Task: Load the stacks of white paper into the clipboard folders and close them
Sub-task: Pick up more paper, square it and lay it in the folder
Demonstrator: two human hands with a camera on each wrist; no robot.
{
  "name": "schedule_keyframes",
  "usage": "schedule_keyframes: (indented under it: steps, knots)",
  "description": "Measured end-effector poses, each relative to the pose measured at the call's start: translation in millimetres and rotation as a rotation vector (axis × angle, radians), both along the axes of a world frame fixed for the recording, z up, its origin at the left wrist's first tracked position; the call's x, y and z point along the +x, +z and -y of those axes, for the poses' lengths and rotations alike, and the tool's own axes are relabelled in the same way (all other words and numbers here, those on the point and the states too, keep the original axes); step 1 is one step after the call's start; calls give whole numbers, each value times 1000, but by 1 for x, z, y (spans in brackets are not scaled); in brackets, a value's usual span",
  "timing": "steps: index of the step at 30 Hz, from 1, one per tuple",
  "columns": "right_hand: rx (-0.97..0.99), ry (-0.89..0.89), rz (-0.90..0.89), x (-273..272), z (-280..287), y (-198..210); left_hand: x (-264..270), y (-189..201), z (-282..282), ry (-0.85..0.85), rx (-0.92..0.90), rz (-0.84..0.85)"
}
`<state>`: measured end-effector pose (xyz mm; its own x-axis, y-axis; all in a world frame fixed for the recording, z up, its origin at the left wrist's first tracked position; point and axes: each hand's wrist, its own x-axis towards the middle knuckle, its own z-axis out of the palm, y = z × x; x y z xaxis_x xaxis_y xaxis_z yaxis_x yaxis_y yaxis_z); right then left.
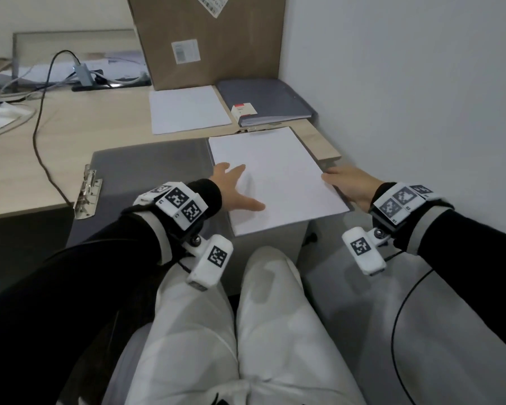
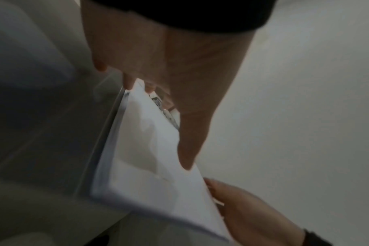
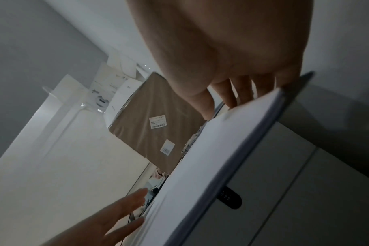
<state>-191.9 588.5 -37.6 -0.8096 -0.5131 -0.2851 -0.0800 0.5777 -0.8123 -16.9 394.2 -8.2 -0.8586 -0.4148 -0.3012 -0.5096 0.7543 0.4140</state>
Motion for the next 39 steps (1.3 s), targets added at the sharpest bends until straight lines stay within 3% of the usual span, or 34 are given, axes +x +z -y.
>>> schedule_keyframes:
  steps: [5,13,20,27,31,39]
  knots:
    - [-66,-8,68,17,-10,0,5,-24,-18,-134,-150,84]
    - [-158,-32,182,28,-13,1,2,-36,-18,-176,-229,114]
    - [-82,33,206,19,-3,-2,-4,-36,-14,-160,-216,110]
    - [120,161,30,13,-2,0,0,-21,-13,-164,-169,154]
    - [234,185,-34,-7,-1,9,-2,2,-8,-75,-64,51]
    - [434,370,-268,-51,55,39,-75,47,32,-71,-91,-86]
